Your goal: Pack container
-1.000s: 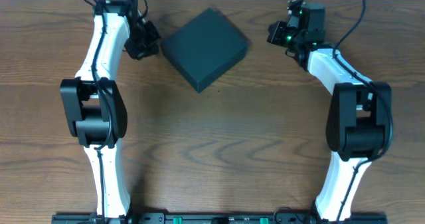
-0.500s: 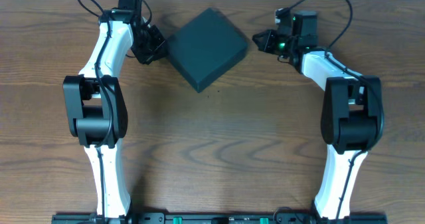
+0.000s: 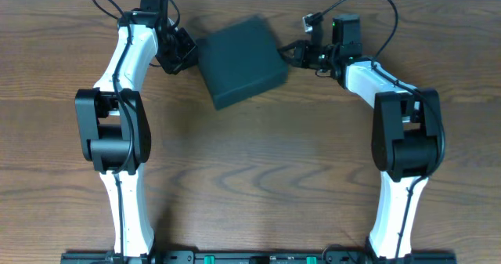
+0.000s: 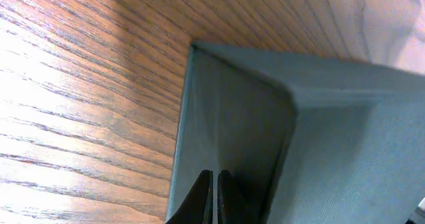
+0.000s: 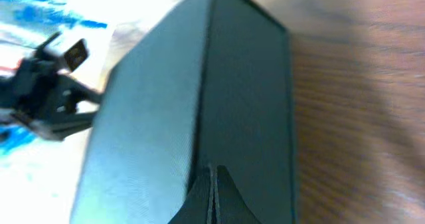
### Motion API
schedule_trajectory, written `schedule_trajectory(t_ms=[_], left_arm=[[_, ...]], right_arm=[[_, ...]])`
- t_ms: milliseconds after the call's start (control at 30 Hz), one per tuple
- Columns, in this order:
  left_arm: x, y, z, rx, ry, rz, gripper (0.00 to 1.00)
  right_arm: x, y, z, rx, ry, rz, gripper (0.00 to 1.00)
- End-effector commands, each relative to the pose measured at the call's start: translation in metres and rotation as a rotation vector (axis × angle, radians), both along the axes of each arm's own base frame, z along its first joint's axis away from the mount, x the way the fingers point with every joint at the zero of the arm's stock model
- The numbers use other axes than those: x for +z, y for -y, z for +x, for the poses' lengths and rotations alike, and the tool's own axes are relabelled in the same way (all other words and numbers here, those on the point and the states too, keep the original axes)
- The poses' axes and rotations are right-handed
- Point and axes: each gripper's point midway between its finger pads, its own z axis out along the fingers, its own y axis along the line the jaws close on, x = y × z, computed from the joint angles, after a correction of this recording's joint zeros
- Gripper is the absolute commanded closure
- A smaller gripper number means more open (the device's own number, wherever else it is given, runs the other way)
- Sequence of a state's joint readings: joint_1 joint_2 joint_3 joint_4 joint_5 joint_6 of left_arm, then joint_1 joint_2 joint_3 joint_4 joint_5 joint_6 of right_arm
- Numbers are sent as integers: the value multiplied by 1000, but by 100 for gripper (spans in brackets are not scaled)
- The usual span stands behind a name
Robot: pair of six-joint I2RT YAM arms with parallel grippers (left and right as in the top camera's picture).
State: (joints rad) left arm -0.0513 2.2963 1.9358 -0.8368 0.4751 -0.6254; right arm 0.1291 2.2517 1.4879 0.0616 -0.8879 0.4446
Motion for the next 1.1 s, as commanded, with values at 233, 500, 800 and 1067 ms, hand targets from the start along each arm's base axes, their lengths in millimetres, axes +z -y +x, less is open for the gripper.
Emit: schedule_trajectory(t_ms=[233, 500, 800, 1067], left_arm=[[5, 11, 4, -38, 37, -34, 94], [8, 16, 3, -71, 51, -56, 94], [12, 36, -4, -146, 56, -103, 94], [11, 58, -9, -208, 73, -90, 94]], right_arm=[[-11, -22, -55, 211, -151, 95, 99], [-18, -9, -59, 202, -166, 55, 98], [27, 43, -33, 51, -38, -77, 99], [52, 68, -40, -1, -5, -178, 99]])
